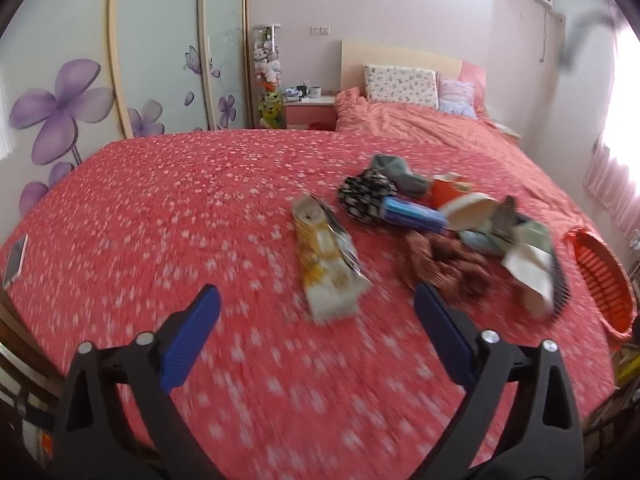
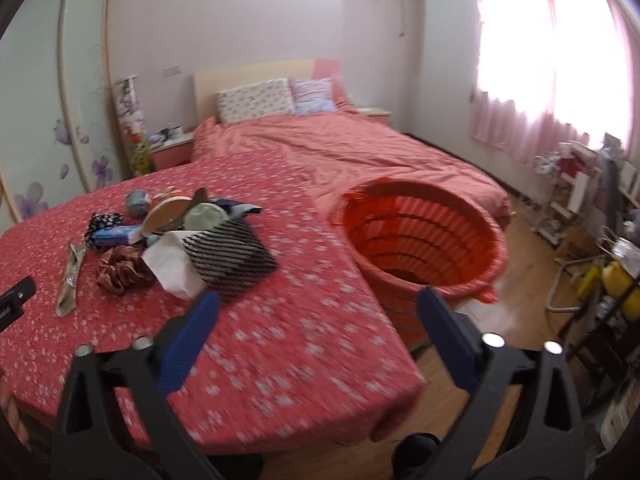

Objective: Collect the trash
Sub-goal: 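Grasp the yellow snack wrapper with the left tool while the right tool grasps the black mesh cloth, then carry both items to the orange basket and open both tools to drop them, then grasp the plaid scrunchie with the left tool while the right tool grasps the white paper, then carry scrunchie and paper to the orange basket and release both, then grasp the floral scrunchie with the left tool while the right tool grasps the blue sock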

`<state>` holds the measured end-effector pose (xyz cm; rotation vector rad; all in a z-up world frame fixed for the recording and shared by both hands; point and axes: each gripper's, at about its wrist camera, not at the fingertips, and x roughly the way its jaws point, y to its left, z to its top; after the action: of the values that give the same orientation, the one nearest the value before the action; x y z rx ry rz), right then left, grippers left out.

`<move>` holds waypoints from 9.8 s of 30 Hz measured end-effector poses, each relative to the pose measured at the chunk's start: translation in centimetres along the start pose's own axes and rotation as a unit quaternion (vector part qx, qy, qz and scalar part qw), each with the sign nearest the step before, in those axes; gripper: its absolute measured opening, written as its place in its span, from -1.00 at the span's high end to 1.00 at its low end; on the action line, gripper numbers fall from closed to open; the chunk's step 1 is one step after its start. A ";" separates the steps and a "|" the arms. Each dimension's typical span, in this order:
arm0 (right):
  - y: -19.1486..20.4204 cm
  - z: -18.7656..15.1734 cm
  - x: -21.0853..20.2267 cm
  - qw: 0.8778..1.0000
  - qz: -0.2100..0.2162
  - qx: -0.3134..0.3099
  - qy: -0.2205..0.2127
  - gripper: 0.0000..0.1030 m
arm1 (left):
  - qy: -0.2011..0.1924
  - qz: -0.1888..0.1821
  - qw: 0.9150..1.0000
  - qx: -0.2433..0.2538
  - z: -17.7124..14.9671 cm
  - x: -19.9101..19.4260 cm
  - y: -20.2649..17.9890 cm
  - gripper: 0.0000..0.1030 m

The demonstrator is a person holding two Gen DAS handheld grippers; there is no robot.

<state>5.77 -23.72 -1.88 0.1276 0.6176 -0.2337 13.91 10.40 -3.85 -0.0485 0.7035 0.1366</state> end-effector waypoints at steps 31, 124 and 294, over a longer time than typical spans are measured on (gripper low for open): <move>2.2 3.4 12.7 0.986 0.125 0.002 0.113 0.63 | 0.106 -0.031 0.994 0.015 3.0 12.5 0.5 0.18; -11.8 7.3 7.6 0.997 0.036 0.069 -0.027 -0.30 | 0.052 -0.248 0.953 0.166 3.8 2.9 -29.0 -0.20; -4.8 6.3 10.2 0.996 0.086 0.014 0.037 -0.45 | 0.035 -0.124 0.986 0.106 7.3 8.1 -15.5 -0.29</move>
<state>16.12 -31.32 -2.99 0.2160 0.6729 -0.0716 26.85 -3.36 -3.54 0.0623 0.7731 -0.1794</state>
